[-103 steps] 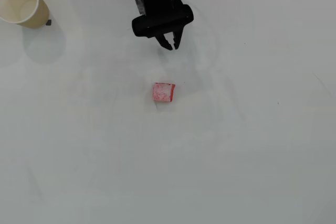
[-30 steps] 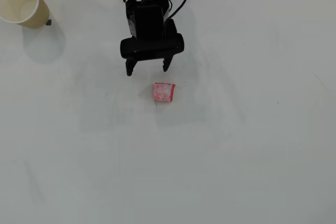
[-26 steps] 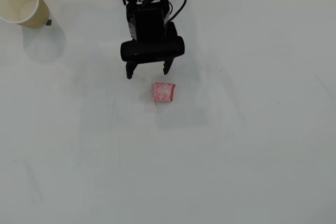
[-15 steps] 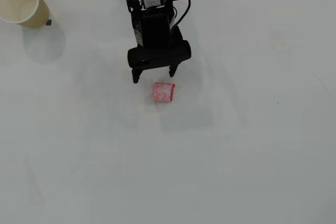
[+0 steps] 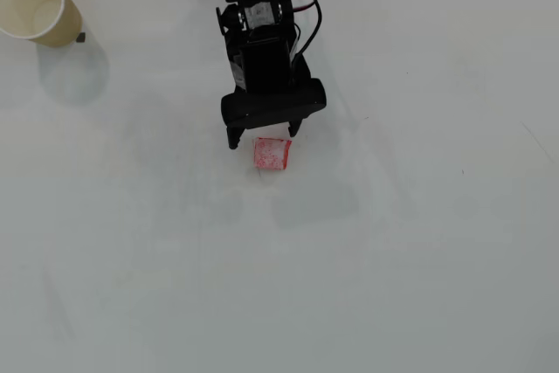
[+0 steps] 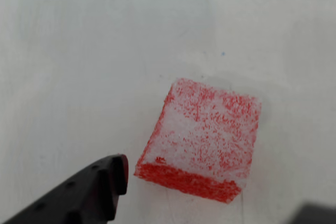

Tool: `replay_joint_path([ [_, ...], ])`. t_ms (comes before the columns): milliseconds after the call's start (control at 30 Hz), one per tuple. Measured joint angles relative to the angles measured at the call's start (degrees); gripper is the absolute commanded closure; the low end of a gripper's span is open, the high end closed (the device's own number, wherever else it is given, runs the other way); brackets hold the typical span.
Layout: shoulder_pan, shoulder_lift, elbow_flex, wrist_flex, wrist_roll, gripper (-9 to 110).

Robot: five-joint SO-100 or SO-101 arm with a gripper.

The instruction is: Pick up the cube and drop it in the cup.

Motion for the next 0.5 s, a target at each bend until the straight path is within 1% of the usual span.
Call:
replay_joint_path([
  [500,0.97,-9.58,-6.15,-3.08,0.00,67],
])
